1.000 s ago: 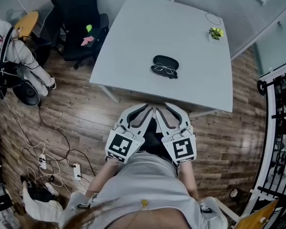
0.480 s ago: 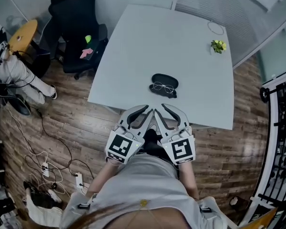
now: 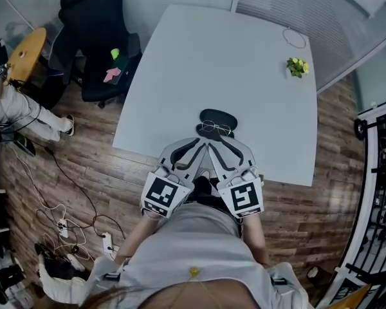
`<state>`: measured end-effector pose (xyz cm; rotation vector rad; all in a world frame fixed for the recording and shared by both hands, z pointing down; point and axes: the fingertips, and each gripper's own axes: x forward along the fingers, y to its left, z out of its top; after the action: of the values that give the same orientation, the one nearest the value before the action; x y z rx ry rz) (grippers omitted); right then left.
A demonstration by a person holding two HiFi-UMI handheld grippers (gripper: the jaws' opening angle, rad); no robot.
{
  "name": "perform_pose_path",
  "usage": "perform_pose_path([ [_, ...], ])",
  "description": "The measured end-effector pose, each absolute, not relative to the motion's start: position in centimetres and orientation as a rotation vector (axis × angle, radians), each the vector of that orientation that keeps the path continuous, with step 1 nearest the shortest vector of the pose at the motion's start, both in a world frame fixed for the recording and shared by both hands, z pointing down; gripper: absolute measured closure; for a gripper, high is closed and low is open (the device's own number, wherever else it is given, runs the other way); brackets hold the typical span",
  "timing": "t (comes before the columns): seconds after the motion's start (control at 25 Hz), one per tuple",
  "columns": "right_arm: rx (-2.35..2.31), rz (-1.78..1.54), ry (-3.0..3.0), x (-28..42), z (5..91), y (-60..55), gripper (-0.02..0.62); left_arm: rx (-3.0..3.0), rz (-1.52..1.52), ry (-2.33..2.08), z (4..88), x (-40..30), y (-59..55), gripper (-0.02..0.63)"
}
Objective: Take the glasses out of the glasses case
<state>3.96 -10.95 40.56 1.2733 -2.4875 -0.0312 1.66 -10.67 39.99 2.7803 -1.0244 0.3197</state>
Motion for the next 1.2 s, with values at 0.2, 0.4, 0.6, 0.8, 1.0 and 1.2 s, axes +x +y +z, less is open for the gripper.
perform_pose_path([
  [0.2,1.243,-0.06,-2.499,4.6,40.6,-12.9,0.492,2.774,0.323,-1.042,40.4,2.4,-12.7,0.54],
  [0.4,1.221,-0.071,-2.48,5.3,41.3,-14.2,0.492,2.767,0.321,-1.056,40.9,2.8,-14.4,0.54],
  [0.6,1.238,-0.055,-2.453,5.6,41.7,-15.4,0.492,2.778,0.299,-1.017,40.5,3.3,-16.0,0.54],
  [0.8,1.295,-0.035,-2.401,6.2,42.0,-16.8,0.492,2.796,0.303,-0.92,40.7,4.1,-17.3,0.54],
  [1.0,1.342,0.002,-2.351,6.5,42.9,-18.0,0.493,2.808,0.312,-0.844,40.9,4.2,-18.5,0.54],
  [1.2,1.351,0.034,-2.312,6.2,44.1,-19.1,0.492,2.811,0.331,-0.803,41.3,3.7,-19.5,0.54],
])
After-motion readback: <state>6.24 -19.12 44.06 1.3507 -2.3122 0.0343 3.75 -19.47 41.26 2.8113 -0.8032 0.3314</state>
